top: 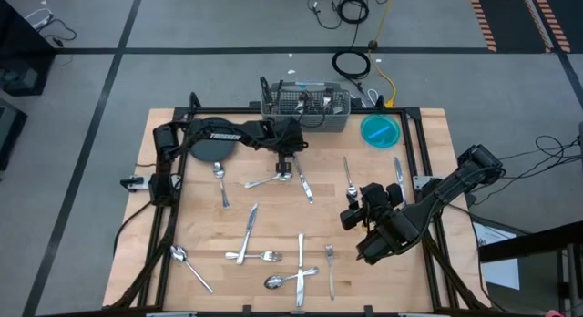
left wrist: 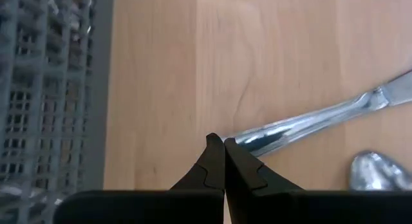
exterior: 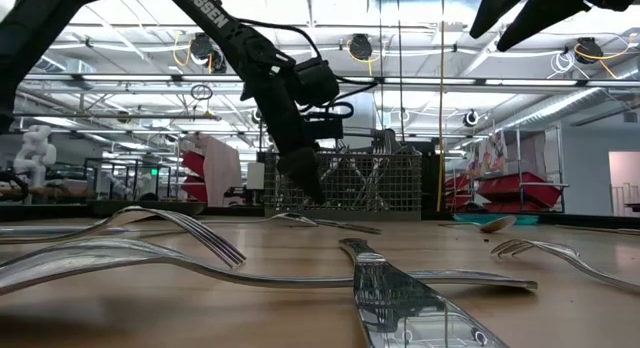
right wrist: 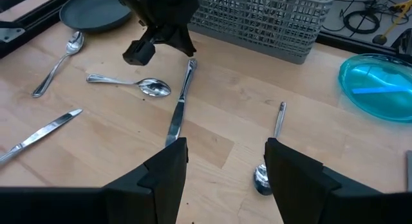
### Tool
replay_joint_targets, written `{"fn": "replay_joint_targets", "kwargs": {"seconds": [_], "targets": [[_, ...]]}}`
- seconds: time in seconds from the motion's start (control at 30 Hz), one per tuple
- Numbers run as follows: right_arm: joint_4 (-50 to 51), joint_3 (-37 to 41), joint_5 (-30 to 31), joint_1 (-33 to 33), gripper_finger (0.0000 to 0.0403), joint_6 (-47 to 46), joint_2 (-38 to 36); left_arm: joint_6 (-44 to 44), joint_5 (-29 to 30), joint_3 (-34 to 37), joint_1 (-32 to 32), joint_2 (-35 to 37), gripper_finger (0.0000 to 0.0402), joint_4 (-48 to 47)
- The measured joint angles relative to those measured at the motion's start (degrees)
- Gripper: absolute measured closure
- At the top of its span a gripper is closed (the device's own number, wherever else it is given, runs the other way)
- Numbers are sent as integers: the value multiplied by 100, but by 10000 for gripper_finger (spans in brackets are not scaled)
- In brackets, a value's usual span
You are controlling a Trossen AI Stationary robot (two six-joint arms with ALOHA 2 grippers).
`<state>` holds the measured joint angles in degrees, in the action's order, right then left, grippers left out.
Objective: Sort silverware
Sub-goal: Put the table knife into the silverware organizer
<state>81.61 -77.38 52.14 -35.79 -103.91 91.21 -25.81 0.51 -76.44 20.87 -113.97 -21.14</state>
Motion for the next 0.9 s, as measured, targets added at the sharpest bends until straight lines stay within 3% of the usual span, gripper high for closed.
{"fn": "replay_joint_targets", "kwargs": {"seconds": [0.23,0.57,0.9], "targets": [[-89,0,0,-38,206,3,1,1193,-661,0,-25,0,402,315],[-109,0,2,-39,206,163,-1,2993,-594,-300,-54,-141,402,1338],[-152,0,-11,-37,206,281,-1,4505,-687,-739,-290,-639,401,1656]]}}
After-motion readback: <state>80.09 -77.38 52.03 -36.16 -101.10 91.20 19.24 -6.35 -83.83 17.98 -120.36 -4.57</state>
